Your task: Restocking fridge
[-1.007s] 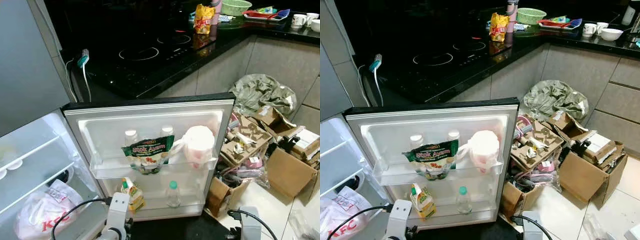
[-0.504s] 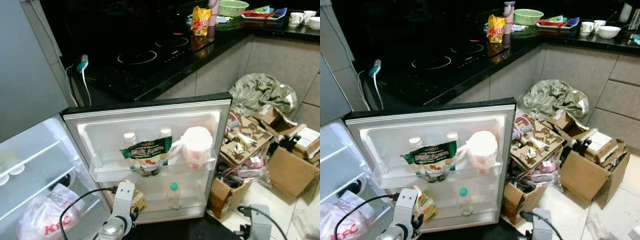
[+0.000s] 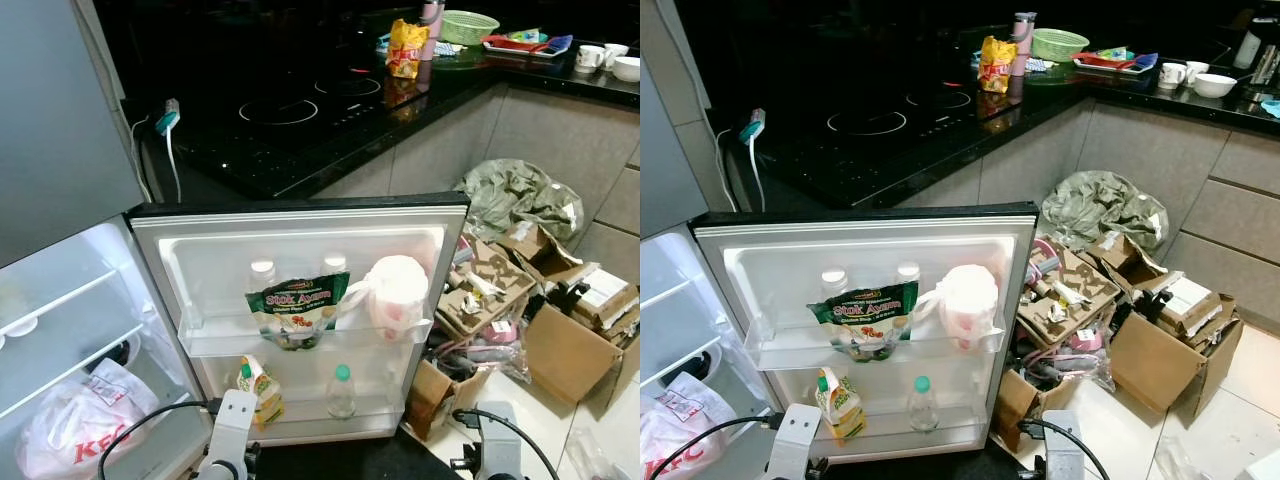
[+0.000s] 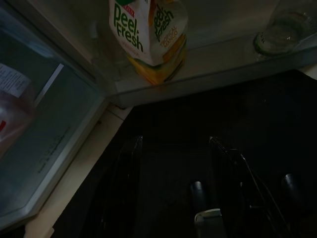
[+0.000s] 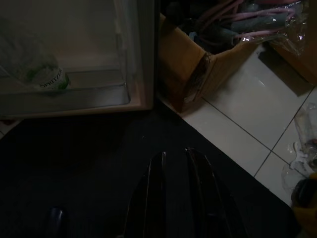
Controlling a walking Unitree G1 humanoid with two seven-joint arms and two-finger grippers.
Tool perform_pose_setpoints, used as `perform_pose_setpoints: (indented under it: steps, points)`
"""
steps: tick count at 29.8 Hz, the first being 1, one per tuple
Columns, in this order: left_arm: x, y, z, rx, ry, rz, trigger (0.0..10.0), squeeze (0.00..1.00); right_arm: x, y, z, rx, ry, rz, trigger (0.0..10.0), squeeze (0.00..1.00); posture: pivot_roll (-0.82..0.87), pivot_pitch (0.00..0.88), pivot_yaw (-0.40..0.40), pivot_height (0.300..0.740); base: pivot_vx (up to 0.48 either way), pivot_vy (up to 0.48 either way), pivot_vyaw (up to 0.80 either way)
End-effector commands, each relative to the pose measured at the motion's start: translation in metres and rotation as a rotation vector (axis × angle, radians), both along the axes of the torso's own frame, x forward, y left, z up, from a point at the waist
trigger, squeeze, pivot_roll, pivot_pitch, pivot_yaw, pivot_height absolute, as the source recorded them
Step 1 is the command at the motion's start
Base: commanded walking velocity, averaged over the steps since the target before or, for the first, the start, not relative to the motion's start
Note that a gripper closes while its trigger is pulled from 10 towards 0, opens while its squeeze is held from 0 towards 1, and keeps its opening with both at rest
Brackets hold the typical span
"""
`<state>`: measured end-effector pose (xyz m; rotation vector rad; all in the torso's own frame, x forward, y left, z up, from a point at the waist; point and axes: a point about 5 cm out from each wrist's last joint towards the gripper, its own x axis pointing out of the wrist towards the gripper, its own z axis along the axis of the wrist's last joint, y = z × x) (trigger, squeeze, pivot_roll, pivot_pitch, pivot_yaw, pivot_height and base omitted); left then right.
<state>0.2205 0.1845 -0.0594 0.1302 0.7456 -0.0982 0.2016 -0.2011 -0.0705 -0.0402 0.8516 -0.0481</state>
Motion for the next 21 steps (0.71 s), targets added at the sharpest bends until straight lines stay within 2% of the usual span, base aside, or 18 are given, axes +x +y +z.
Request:
perform_pose_setpoints:
  steps: [1, 7, 8, 12, 19, 21]
  points:
    - [-0.001, 0.006, 0.0, 0.002, -0.001, 0.012, 10.0, 0.0, -0.005, -0.002, -0.002, -0.013, 0.01, 0.011, 10.0, 0.0, -0.02, 0.0, -0.022, 0.74, 0.0, 0.0, 0.0]
    - [-0.003, 0.008, -0.001, -0.01, 0.016, 0.032, 10.0, 0.0, -0.009, -0.007, -0.004, -0.016, 0.033, -0.002, 10.0, 0.0, -0.04, 0.0, -0.013, 0.74, 0.0, 0.0, 0.0]
    - [-0.004, 0.005, -0.002, -0.026, 0.028, 0.012, 10.0, 0.0, -0.011, -0.007, -0.005, -0.013, 0.043, 0.014, 10.0, 0.0, -0.04, 0.0, -0.008, 0.74, 0.0, 0.0, 0.0]
    - [-0.007, 0.003, -0.004, -0.026, 0.042, -0.003, 10.0, 0.0, -0.013, -0.004, -0.006, 0.002, 0.049, 0.048, 10.0, 0.0, -0.04, 0.0, -0.002, 0.74, 0.0, 0.0, 0.0]
    - [-0.01, 0.003, -0.007, -0.008, 0.058, 0.001, 10.0, 0.0, -0.013, -0.002, -0.007, 0.011, 0.053, 0.03, 10.0, 0.0, -0.05, 0.003, 0.007, 0.74, 0.0, 0.0, 0.0]
    - [-0.012, 0.0, -0.008, -0.036, 0.062, -0.009, 10.0, 0.0, -0.014, -0.001, -0.008, 0.01, 0.06, 0.038, 10.0, 0.0, -0.06, 0.002, 0.013, 0.74, 0.0, 0.0, 0.0]
